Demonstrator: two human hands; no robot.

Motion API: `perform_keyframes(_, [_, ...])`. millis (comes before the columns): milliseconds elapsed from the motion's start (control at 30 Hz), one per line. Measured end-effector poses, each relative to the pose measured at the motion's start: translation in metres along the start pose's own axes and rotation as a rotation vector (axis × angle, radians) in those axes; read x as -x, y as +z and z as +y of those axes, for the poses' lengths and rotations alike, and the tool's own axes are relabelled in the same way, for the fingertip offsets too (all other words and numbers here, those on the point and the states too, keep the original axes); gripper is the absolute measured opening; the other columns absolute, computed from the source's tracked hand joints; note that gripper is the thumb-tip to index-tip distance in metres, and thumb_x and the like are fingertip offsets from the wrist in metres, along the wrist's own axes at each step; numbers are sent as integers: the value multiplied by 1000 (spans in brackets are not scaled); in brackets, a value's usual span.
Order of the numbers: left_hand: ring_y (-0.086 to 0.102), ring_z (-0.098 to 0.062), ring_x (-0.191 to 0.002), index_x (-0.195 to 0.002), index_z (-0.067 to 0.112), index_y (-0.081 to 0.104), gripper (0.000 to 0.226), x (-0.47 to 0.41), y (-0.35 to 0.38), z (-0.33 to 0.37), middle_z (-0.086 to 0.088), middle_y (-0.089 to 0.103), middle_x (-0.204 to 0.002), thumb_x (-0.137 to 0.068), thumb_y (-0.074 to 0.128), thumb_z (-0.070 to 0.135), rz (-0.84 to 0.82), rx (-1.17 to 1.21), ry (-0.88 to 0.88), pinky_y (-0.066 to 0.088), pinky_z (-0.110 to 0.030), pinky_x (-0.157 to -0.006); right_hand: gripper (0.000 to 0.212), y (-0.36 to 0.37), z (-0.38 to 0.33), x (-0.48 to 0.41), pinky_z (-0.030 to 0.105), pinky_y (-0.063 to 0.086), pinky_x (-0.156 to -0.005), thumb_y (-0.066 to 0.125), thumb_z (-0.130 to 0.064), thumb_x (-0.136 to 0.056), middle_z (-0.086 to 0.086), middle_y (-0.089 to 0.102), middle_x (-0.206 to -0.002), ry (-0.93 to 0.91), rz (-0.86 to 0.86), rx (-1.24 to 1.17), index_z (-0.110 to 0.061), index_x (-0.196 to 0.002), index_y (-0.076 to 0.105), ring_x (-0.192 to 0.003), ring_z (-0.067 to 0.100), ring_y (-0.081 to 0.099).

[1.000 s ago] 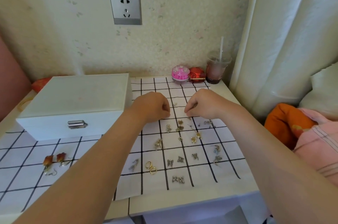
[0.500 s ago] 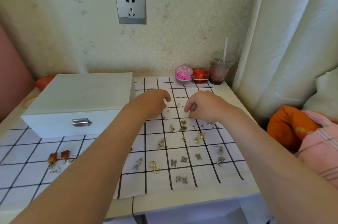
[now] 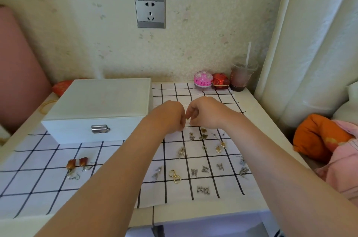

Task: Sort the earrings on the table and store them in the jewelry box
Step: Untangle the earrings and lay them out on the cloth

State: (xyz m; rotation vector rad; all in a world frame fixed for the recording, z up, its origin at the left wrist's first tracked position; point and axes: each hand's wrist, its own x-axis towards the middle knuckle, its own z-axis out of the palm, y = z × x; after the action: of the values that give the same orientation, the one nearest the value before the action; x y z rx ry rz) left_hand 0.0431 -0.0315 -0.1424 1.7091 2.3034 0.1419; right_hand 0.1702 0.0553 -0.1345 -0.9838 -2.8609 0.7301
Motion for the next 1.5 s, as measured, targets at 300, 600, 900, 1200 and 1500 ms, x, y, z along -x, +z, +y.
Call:
perform_keyframes(300, [60, -19, -87, -85, 24, 63, 15, 2, 0, -1, 3, 62, -89, -80, 77, 19, 6, -83, 49, 50, -30, -73, 27, 2, -5, -2, 33, 57, -77, 69, -7, -79, -8, 72, -86, -34, -30, -37, -29, -95, 72, -84, 12, 67])
perform_keyframes(600, [61, -12, -85, -92, 26, 73, 15, 2, 1, 6, 12, 62, -84, -86, 70, 13, -23, 70, 71, 51, -25, -74, 15, -22, 25, 18, 14, 41, -68, 78, -18, -83, -22, 64, -84, 54, -63, -67, -29, -92, 78, -85, -1, 61])
perform_keyframes(900, [59, -8, -97, -95, 39, 66, 19, 12, -8, 11, 17, 63, -99, -89, 61, 21, 21, 75, 132, 50, -28, -84, 31, -18, 23, 23, 16, 46, -69, 64, -4, -85, -14, 70, -92, 37, -182, -43, -31, -92, 79, -88, 9, 65])
perform_keyframes(1200, [56, -9, -99, -98, 37, 75, 19, 16, 7, 27, 16, 58, -96, -80, 74, 44, 62, 62, 235, 47, -30, -84, 11, -9, 27, 14, 25, 51, -69, 72, -24, -85, -17, 67, -83, 60, 5, 70, -34, -90, 76, -80, 7, 62])
perform_keyframes(1500, [56, -2, -90, -92, 33, 77, 15, 17, 14, 32, 16, 65, -95, -79, 77, 42, 41, 103, 181, 42, -25, -82, 36, -28, 31, 30, 16, 46, -67, 57, -2, -87, -21, 62, -81, 1, -47, 33, -34, -86, 74, -78, 0, 59])
